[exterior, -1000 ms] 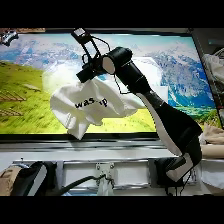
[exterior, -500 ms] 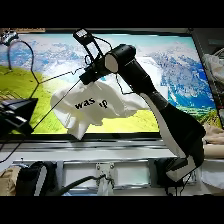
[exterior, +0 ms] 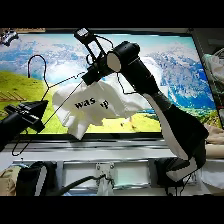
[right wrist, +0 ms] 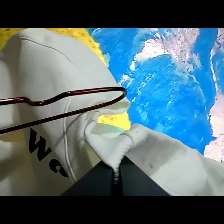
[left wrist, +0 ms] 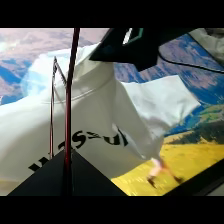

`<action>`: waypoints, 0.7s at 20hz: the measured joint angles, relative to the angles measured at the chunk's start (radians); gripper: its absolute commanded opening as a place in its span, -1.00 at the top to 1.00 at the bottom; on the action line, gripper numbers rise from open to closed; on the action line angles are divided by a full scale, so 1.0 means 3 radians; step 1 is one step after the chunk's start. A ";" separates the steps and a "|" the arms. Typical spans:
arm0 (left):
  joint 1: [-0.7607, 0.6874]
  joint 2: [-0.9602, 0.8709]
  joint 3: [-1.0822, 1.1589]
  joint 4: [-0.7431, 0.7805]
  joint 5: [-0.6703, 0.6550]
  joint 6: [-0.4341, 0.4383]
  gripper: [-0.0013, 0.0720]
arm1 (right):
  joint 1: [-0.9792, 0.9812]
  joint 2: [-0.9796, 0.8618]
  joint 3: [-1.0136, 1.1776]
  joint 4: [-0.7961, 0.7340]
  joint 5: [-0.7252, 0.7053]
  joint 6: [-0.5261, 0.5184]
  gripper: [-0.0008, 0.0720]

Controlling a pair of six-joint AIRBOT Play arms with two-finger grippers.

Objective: Fold the clothes and pants, and hang the long-sleeved shirts on hangers.

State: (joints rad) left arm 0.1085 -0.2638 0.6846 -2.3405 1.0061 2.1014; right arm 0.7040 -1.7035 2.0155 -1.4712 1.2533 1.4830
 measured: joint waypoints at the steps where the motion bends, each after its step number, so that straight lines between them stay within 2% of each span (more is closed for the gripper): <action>1: 0.0000 0.0027 0.0039 -0.0017 0.0069 0.0023 0.94 | -0.0004 -0.0001 0.0000 -0.0022 0.0011 -0.0004 0.90; 7: -0.0001 0.0156 0.0395 -0.0027 0.0685 0.0189 0.94 | -0.0050 0.0000 0.0000 -0.0072 0.0056 -0.0036 0.90; 14: -0.0001 0.0015 0.0557 -0.0034 0.0870 0.0562 0.94 | -0.0057 0.0001 0.0000 -0.0006 0.0130 -0.0050 0.90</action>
State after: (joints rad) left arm 0.1081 -0.2592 0.8516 -2.3508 1.2671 2.2700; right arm 0.6868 -1.7031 2.0155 -1.4731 1.2922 1.4681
